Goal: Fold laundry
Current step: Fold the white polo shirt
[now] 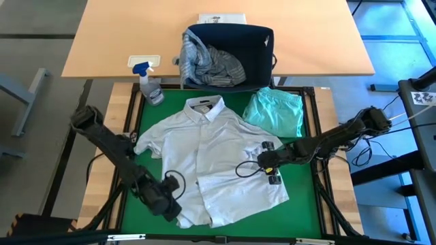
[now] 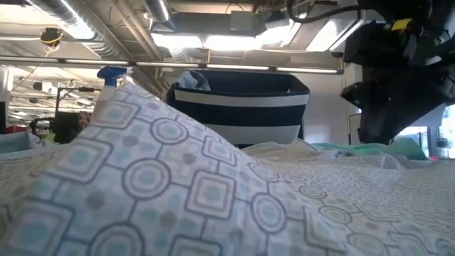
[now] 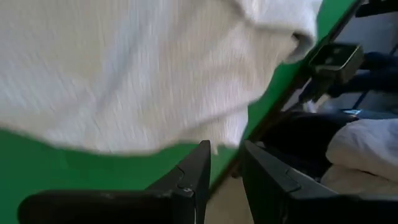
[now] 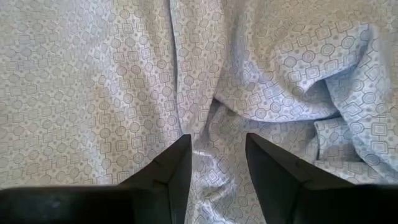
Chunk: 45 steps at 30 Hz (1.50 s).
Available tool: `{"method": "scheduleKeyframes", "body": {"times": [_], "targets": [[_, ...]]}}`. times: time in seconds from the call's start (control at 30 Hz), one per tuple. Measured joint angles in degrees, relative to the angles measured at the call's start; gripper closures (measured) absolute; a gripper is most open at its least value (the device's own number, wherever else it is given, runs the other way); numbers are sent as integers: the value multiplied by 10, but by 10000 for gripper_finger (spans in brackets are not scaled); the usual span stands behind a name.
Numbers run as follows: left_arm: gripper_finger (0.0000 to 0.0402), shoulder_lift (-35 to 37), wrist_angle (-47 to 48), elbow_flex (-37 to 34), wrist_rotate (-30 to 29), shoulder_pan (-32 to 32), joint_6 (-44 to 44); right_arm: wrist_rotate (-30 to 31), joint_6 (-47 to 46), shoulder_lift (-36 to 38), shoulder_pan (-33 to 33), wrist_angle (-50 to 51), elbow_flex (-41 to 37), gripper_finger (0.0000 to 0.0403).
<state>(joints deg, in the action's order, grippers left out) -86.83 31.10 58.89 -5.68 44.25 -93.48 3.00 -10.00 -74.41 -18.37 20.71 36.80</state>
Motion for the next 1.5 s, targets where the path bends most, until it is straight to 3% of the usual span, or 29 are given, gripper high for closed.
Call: {"method": "scheduleKeyframes", "body": {"times": [0.27, 0.53, 0.83, 1.03, 1.23, 1.33, 1.5], "targets": [[268, -92, -128, 0, 6, 83, -162, 0, 12, -1, 0, 1, 0, 252], [223, -196, -224, 0, -38, 82, -139, 0, 45, -1, 0, 0, 0, 252], [222, -204, -204, 1, -97, 81, -58, -3, 45, -1, 0, 5, 0, 252], [252, -211, -198, 2, -101, 82, -2, -3, 44, -1, 0, 3, 0, 252], [340, -211, -195, 0, -90, 73, 17, 0, 44, -1, 0, 2, 0, 252], [388, -207, -207, -1, -65, 71, -7, 5, 44, -1, 0, 2, 0, 252], [389, -160, -277, -1, -39, 71, -87, 15, 44, 0, 0, 0, 0, 252]]}}
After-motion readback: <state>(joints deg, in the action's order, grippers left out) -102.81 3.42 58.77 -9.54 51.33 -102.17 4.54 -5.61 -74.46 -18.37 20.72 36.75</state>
